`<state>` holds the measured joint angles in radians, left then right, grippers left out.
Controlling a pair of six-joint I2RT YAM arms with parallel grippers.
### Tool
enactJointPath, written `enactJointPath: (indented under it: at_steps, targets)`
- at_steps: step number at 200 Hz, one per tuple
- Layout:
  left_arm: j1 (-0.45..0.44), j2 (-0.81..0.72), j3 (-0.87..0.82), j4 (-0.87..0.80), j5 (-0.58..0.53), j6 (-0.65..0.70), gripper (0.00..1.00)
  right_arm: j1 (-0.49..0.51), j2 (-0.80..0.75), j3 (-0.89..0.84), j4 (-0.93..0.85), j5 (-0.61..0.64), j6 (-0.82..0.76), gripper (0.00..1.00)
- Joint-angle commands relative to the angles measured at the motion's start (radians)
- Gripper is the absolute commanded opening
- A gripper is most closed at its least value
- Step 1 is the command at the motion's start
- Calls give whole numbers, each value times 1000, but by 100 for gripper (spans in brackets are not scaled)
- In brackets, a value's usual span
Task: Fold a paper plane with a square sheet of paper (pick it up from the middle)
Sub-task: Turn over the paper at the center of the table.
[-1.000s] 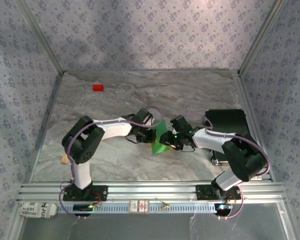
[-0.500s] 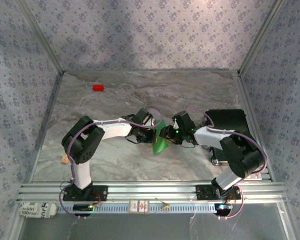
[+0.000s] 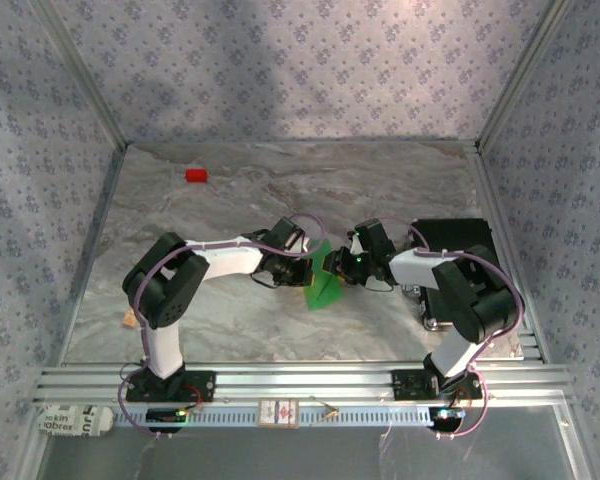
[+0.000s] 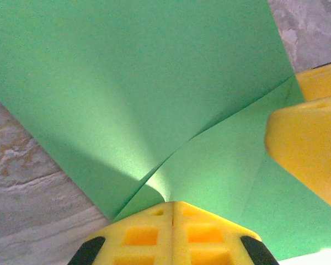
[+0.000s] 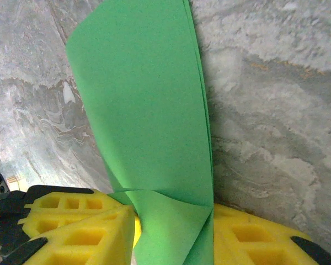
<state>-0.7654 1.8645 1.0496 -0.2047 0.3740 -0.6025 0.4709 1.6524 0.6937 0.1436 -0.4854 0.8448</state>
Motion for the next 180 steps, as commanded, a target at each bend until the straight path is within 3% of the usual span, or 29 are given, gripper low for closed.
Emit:
enactJointPath:
  at_steps: [1,55,89,115,151,180]
  targets:
    - [-3,6,-40,-53,-3,-9,5,-16,19,7,34,-38,-18,36]
    - [-3,1,-44,-43,-3,-21,5,-29,55,-5,61,-56,-14,28]
    - [-3,-19,-42,-30,2,-36,7,-42,57,-11,70,-65,-10,17]
    - [-2,-59,-43,-15,-1,-58,12,-47,33,-11,59,-70,-16,10]
    - [-3,-163,-65,20,-33,-103,29,-47,-24,0,-7,-54,-47,6]
    - [0,-270,-105,37,-99,-121,36,-29,-101,49,-176,31,-137,5]
